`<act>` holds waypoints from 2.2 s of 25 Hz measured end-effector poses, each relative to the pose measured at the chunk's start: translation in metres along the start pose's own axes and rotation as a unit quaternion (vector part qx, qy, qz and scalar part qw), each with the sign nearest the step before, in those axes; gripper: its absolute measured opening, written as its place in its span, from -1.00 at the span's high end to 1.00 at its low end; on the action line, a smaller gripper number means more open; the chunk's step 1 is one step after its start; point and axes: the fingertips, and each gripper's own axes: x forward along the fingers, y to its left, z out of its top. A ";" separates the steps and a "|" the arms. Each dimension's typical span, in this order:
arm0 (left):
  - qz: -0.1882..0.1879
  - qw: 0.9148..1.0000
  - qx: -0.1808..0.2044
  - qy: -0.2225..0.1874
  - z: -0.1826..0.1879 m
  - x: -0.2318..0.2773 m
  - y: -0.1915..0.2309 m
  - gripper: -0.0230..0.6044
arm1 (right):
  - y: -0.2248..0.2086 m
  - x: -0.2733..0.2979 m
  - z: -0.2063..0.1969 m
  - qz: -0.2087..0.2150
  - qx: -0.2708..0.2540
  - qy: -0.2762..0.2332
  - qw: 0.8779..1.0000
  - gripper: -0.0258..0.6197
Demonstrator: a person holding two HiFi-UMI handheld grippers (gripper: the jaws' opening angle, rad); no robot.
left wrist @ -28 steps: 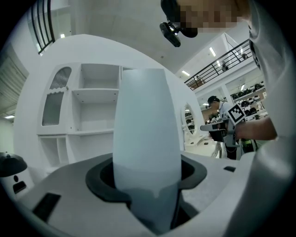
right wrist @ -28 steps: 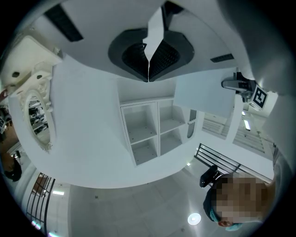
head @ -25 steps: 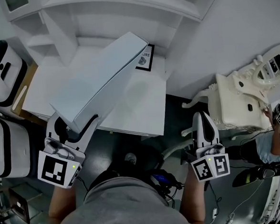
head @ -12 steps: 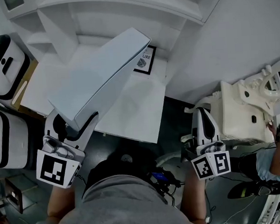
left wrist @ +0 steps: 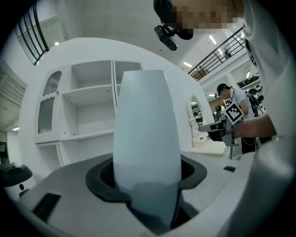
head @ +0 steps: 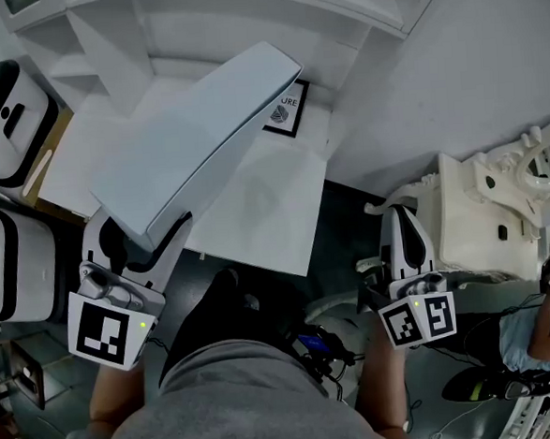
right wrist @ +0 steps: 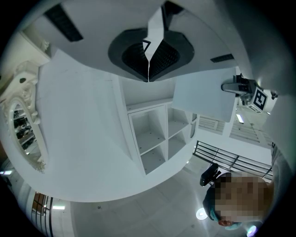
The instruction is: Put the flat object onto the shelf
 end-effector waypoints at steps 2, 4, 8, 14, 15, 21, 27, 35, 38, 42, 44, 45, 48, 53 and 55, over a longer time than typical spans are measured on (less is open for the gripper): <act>-0.005 1.000 0.002 -0.001 0.000 0.003 0.000 0.06 | 0.000 0.001 -0.002 -0.004 0.000 0.002 1.000 0.83; -0.012 1.000 0.004 -0.003 -0.001 0.006 0.001 0.06 | 0.000 0.003 -0.002 -0.010 -0.001 0.002 1.000 0.83; -0.030 0.999 0.007 -0.012 0.004 0.020 0.007 0.06 | -0.001 0.011 0.002 -0.022 -0.007 -0.001 1.000 0.83; -0.054 0.998 0.006 -0.043 0.021 0.045 0.021 0.06 | -0.005 0.026 0.013 -0.044 -0.017 -0.011 0.999 0.83; -0.058 0.997 0.005 -0.048 0.024 0.048 0.023 0.06 | -0.005 0.029 0.014 -0.047 -0.018 -0.012 0.999 0.83; -0.085 0.994 0.006 -0.066 0.031 0.065 0.039 0.06 | -0.001 0.046 0.020 -0.068 -0.027 -0.017 0.997 0.83; -0.108 0.991 -0.001 -0.076 0.029 0.079 0.053 0.07 | 0.001 0.060 0.020 -0.088 -0.032 -0.019 0.995 0.83; -0.114 0.990 0.009 -0.085 0.033 0.089 0.072 0.07 | 0.001 0.079 0.020 -0.099 -0.034 -0.019 0.994 0.83; -0.115 0.990 0.013 -0.085 0.035 0.090 0.073 0.07 | -0.004 0.084 0.020 -0.097 -0.033 -0.017 0.995 0.83; -0.111 0.990 0.015 -0.086 0.041 0.093 0.071 0.07 | -0.013 0.092 0.021 -0.086 -0.030 -0.017 0.996 0.83; -0.108 0.990 0.016 -0.088 0.047 0.095 0.070 0.07 | -0.018 0.095 0.023 -0.078 -0.028 -0.016 0.996 0.83; -0.107 0.990 0.017 -0.089 0.050 0.096 0.068 0.07 | -0.022 0.096 0.024 -0.074 -0.028 -0.016 0.997 0.83; -0.105 0.990 0.025 -0.091 0.061 0.100 0.061 0.07 | -0.034 0.095 0.029 -0.064 -0.028 -0.015 0.997 0.83; -0.091 0.991 0.039 -0.091 0.076 0.102 0.058 0.07 | -0.047 0.103 0.035 -0.047 -0.029 -0.015 0.998 0.83; -0.089 0.991 0.040 -0.091 0.082 0.104 0.057 0.07 | -0.051 0.108 0.037 -0.040 -0.028 -0.016 0.999 0.83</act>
